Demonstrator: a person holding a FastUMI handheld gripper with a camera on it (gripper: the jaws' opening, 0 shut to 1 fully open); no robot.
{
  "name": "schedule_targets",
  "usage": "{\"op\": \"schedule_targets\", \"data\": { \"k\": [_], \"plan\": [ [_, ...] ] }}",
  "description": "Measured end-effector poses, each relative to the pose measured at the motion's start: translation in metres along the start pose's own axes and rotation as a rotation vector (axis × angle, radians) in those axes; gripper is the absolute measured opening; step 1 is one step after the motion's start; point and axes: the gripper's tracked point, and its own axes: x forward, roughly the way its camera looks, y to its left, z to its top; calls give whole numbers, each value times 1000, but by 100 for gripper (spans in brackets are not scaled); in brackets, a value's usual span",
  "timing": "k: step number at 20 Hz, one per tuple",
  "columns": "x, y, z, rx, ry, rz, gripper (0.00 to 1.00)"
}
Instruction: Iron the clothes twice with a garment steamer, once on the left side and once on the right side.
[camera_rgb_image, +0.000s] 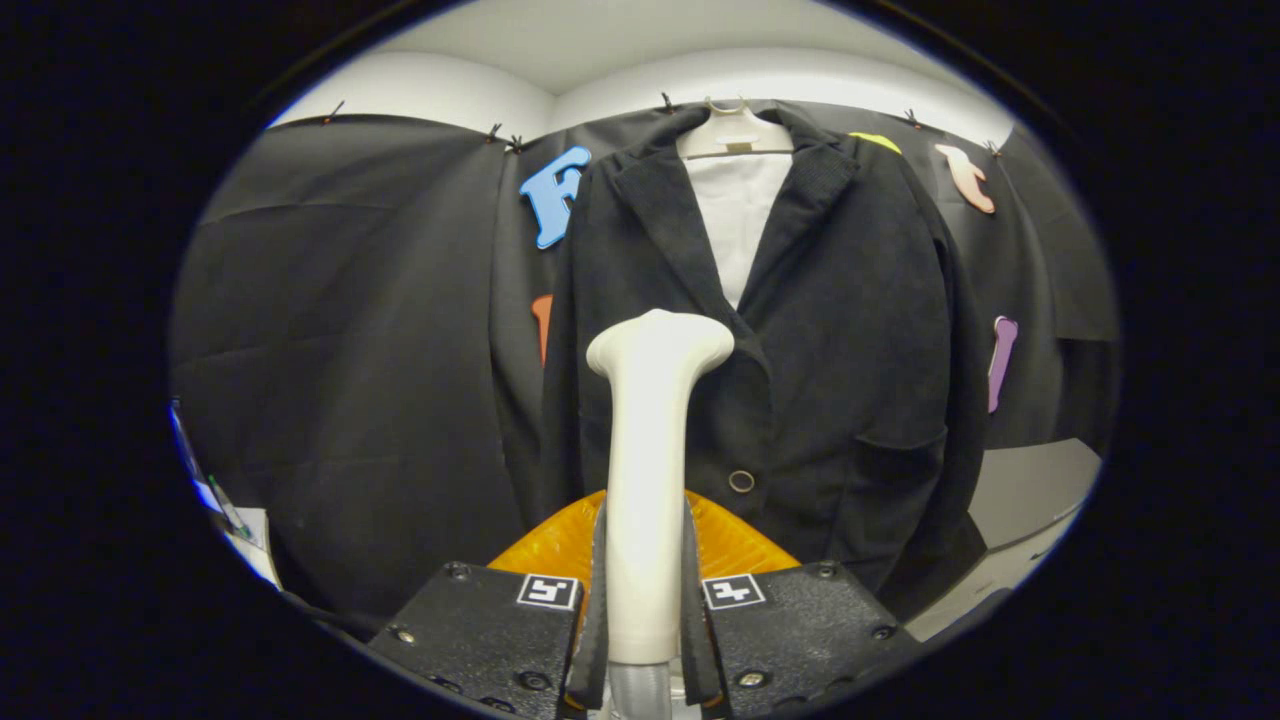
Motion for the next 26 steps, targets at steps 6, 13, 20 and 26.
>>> {"op": "schedule_targets", "data": {
  "k": [6,13,20,26],
  "plan": [
    [1,-4,-16,9,50,-9,32],
    [-10,-2,-52,38,121,0,32],
    [-16,-1,-92,47,204,-1,32],
    [-19,-8,-135,53,289,-7,32]
  ]
}}
